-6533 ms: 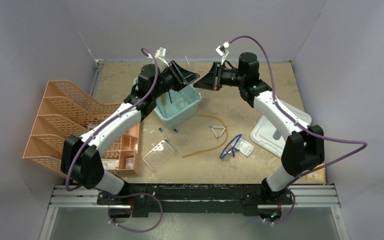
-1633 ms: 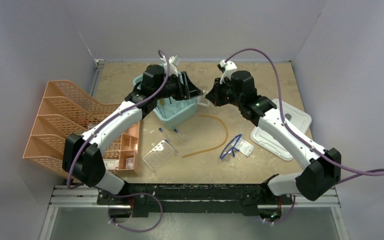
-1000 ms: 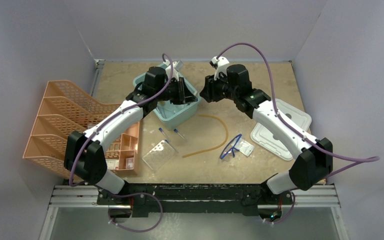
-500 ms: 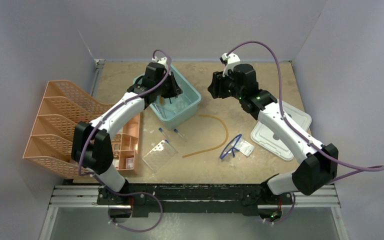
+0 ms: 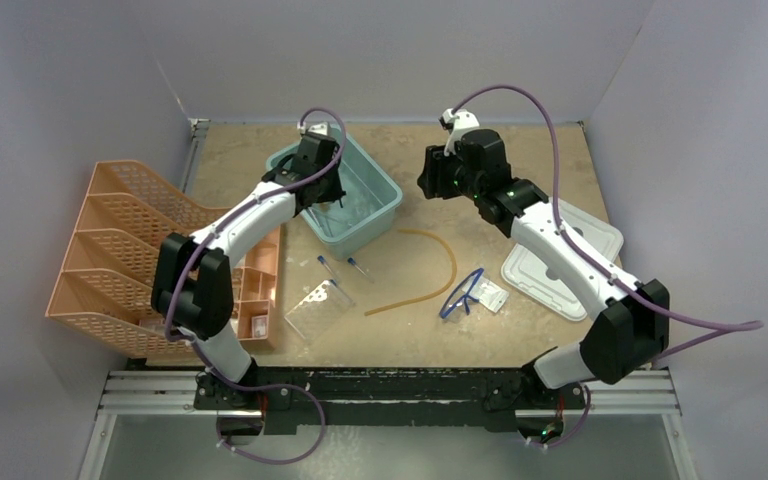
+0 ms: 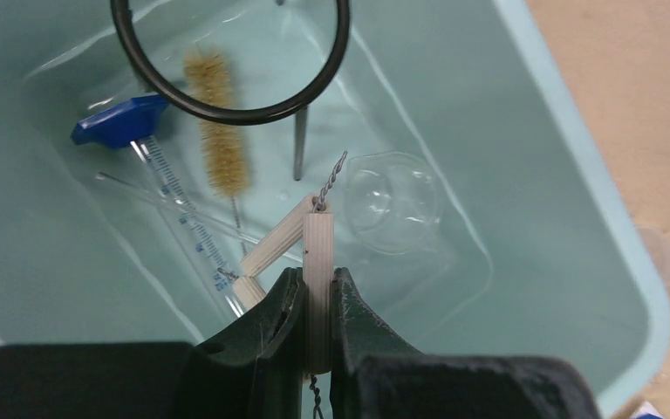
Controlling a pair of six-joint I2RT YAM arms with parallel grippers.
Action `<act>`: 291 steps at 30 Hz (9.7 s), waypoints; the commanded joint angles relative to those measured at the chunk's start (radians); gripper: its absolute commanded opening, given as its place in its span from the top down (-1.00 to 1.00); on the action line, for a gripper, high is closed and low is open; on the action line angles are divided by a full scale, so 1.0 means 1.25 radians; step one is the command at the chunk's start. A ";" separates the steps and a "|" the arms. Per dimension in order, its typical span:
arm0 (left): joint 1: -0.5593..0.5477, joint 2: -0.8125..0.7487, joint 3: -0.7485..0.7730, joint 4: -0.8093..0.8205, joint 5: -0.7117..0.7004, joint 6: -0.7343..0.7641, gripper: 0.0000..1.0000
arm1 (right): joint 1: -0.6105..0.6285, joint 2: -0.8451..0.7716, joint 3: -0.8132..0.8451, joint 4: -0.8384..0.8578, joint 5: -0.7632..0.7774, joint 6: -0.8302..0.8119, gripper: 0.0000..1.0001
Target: Organize the chemistry lab equipment
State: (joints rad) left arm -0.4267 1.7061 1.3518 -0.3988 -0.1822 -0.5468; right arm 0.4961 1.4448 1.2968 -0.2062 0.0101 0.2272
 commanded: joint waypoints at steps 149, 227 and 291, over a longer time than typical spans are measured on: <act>0.176 -0.319 0.006 -0.057 -0.260 -0.164 0.01 | 0.151 0.578 0.547 0.101 0.058 -0.087 1.00; -0.488 0.360 0.171 0.131 0.426 0.107 0.36 | -0.379 -0.148 -0.303 -0.230 0.073 0.455 0.00; 0.039 0.054 -0.040 0.136 -0.057 -0.352 1.00 | -0.379 0.097 -0.098 -0.161 -0.007 0.374 0.08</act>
State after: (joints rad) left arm -0.3874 1.7809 1.3087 -0.2928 -0.2619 -0.9844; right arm 0.0250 1.5684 1.1305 -0.4137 0.0074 0.7147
